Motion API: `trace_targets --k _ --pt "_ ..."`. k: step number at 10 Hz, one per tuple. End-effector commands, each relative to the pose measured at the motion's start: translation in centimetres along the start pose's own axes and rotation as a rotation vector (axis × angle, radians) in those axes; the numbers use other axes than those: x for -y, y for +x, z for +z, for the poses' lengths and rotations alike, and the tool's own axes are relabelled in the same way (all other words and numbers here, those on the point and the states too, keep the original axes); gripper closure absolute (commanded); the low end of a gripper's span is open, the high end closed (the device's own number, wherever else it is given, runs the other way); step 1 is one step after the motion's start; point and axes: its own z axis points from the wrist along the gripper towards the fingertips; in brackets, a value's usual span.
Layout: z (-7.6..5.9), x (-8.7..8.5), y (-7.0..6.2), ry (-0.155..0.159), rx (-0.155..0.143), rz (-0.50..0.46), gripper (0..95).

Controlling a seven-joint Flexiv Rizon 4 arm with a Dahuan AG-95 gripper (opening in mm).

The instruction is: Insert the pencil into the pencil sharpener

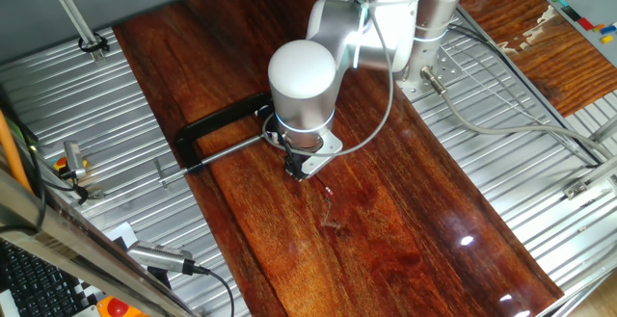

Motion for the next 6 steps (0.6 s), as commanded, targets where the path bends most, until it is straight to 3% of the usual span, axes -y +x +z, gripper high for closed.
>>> trace_targets --k 1,6 --pt "0.03 -0.05 0.15 0.001 -0.001 -0.003 95.0" --pt "0.22 0.06 0.01 0.001 0.007 0.002 95.0"
